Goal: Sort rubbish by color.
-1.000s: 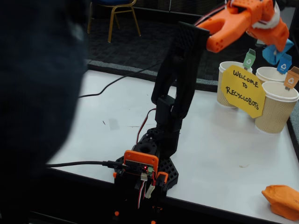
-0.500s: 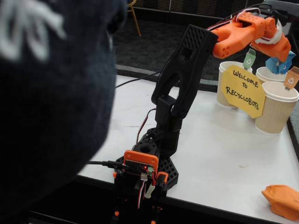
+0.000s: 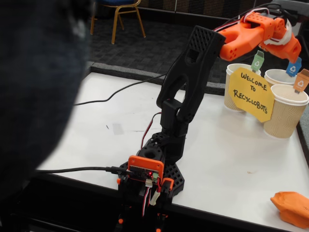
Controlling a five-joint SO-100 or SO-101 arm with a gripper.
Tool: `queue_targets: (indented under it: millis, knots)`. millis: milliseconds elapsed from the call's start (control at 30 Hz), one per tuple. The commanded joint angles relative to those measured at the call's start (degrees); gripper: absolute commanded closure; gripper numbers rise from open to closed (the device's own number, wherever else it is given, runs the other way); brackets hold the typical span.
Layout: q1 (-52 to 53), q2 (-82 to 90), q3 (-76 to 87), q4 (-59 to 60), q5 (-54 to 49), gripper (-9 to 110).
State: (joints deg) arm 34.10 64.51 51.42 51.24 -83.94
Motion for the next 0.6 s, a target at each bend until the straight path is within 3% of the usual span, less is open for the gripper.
queue_targets:
  millis: [0,567]
  knots:
    - [1.5,7.6,-9.8,2.3,-1.7,99]
    - [1.9,47.2,20.6,12.9,-0.9,101]
